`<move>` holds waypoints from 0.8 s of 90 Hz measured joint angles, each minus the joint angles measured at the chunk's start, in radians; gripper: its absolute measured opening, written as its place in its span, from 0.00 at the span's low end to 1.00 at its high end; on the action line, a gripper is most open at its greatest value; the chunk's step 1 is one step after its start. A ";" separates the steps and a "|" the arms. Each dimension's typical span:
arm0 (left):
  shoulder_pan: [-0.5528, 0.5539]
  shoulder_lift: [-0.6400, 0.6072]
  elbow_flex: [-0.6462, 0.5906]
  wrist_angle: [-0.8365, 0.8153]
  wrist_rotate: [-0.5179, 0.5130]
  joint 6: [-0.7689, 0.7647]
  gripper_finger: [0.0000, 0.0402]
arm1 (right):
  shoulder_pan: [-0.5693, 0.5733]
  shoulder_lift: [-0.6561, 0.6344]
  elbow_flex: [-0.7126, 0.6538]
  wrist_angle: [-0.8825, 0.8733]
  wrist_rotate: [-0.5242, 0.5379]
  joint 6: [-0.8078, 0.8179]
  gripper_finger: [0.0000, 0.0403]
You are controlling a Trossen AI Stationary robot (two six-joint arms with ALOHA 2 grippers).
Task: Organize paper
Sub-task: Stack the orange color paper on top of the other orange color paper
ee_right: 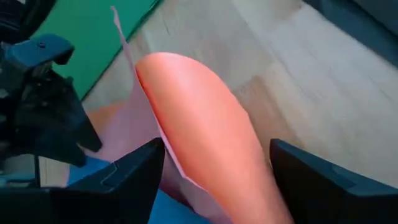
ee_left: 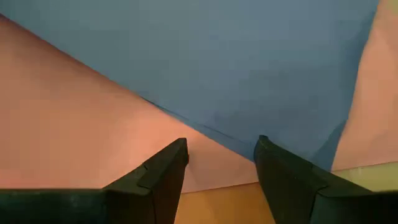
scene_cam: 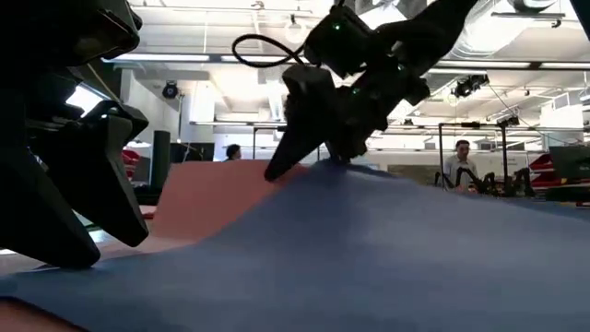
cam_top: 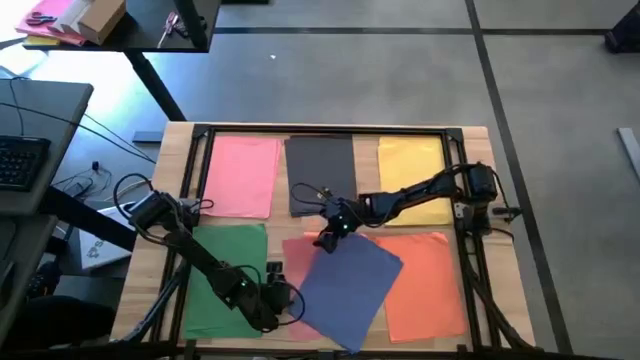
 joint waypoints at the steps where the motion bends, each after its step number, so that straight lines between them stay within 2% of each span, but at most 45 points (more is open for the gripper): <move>1: -0.001 0.000 0.000 0.000 0.000 -0.001 0.44 | 0.000 0.000 0.002 0.000 0.000 0.000 0.68; 16: -0.007 0.000 0.000 0.000 -0.012 -0.001 0.44 | -0.004 0.000 0.058 0.010 0.010 -0.001 0.68; 27: -0.007 0.000 0.000 0.000 -0.012 -0.002 0.44 | -0.003 -0.001 0.108 0.011 -0.044 -0.011 0.68; 47: -0.008 0.000 0.000 0.000 -0.011 -0.002 0.44 | 0.002 -0.003 0.156 0.011 -0.074 -0.026 0.68; 72: -0.008 0.000 0.000 0.000 -0.011 -0.002 0.44 | 0.007 -0.005 0.259 0.028 -0.208 -0.157 0.68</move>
